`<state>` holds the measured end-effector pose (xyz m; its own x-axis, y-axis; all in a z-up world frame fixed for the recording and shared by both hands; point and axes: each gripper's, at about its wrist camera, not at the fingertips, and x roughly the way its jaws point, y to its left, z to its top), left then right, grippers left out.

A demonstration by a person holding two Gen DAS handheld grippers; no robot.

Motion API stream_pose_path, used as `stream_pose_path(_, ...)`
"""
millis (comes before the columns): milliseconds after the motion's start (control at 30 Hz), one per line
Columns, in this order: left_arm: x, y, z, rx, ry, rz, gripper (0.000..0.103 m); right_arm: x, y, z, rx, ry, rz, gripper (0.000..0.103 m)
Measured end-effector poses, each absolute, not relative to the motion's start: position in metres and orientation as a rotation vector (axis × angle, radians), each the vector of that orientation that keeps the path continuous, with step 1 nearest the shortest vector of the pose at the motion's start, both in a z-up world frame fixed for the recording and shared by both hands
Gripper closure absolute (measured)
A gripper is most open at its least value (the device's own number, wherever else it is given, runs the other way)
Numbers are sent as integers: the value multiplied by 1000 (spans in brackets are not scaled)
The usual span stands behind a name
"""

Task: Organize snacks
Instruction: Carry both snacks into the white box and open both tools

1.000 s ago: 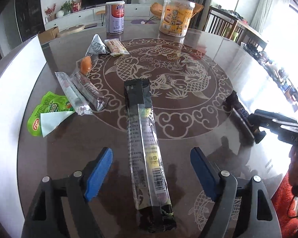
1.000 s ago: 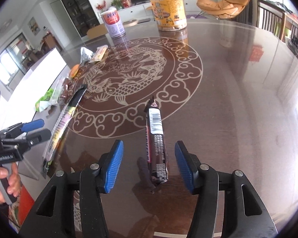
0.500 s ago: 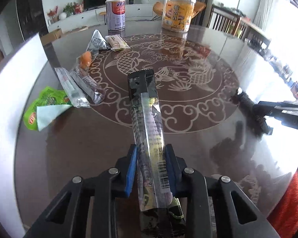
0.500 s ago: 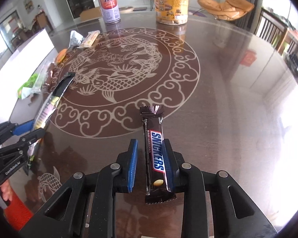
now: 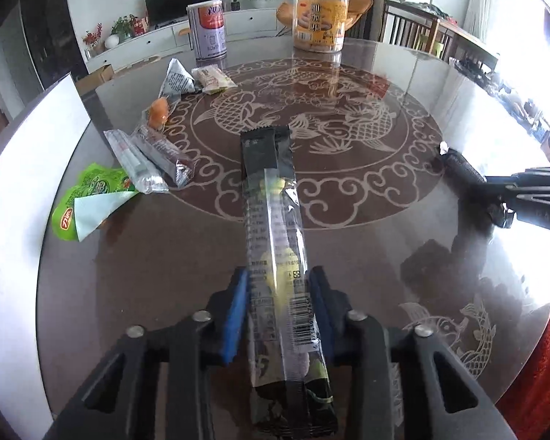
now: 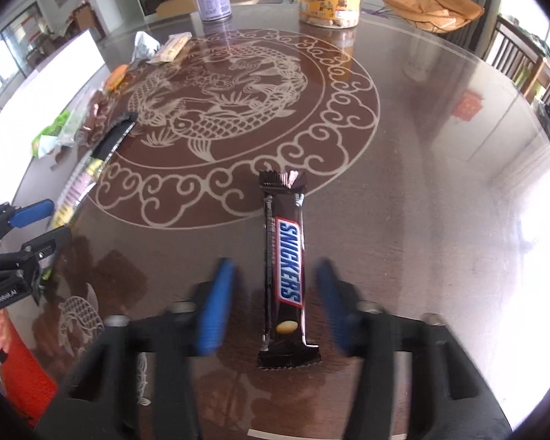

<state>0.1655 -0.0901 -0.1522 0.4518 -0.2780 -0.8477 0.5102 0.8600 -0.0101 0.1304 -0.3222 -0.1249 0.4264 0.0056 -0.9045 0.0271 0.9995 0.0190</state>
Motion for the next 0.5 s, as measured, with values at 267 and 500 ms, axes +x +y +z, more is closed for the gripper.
stream_pose_path(267, 166, -41, -123, -133, 906, -652, 85, 116, -334, -99, 223, 1037, 42, 85)
stream_pose_path(500, 161, 62, -46, -293, 747, -555, 85, 138, -280, -49, 264, 970, 223, 85)
